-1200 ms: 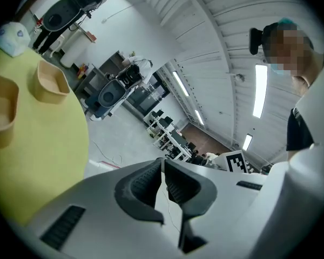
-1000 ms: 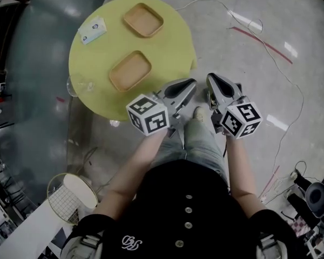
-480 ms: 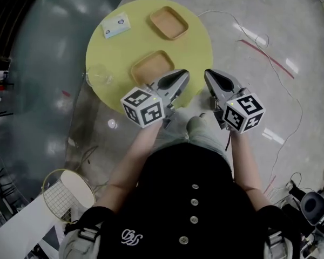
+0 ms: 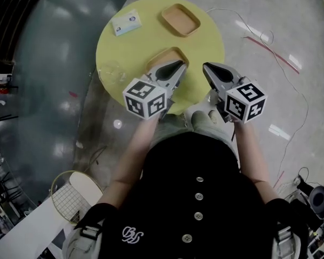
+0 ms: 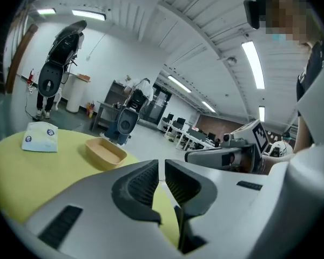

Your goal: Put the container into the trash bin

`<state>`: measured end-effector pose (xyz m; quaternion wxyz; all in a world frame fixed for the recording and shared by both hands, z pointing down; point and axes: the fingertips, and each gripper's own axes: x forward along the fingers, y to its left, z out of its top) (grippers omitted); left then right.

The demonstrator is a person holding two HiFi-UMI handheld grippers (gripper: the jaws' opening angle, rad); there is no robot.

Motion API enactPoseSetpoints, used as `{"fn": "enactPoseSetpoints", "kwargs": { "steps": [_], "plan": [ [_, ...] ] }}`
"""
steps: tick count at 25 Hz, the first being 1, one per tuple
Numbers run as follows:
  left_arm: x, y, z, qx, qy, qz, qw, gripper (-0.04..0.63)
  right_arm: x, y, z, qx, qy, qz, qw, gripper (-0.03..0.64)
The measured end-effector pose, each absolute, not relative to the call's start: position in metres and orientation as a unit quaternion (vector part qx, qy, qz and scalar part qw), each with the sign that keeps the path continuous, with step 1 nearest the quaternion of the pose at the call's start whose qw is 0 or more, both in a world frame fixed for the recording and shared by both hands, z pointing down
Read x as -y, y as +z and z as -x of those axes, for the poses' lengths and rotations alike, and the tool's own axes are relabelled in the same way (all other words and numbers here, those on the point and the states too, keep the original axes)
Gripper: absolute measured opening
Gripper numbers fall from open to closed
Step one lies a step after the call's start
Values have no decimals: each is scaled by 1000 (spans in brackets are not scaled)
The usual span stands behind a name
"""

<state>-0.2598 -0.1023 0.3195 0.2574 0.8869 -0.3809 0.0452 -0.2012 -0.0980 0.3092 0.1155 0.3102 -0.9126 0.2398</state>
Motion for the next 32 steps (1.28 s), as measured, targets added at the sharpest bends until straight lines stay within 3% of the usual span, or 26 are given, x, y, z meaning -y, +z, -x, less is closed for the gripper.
{"fn": "enactPoseSetpoints", "kwargs": {
  "steps": [20, 23, 32],
  "plan": [
    [87, 393, 292, 379, 160, -867, 282, 47, 79, 345, 214, 889, 285, -336, 127, 3],
    [83, 404, 292, 374, 199, -866, 266, 103, 76, 349, 212, 885, 290, -341, 127, 4],
    [78, 440, 288, 339, 324, -862, 190, 107, 72, 363, 206, 875, 304, -354, 128, 5]
  ]
}}
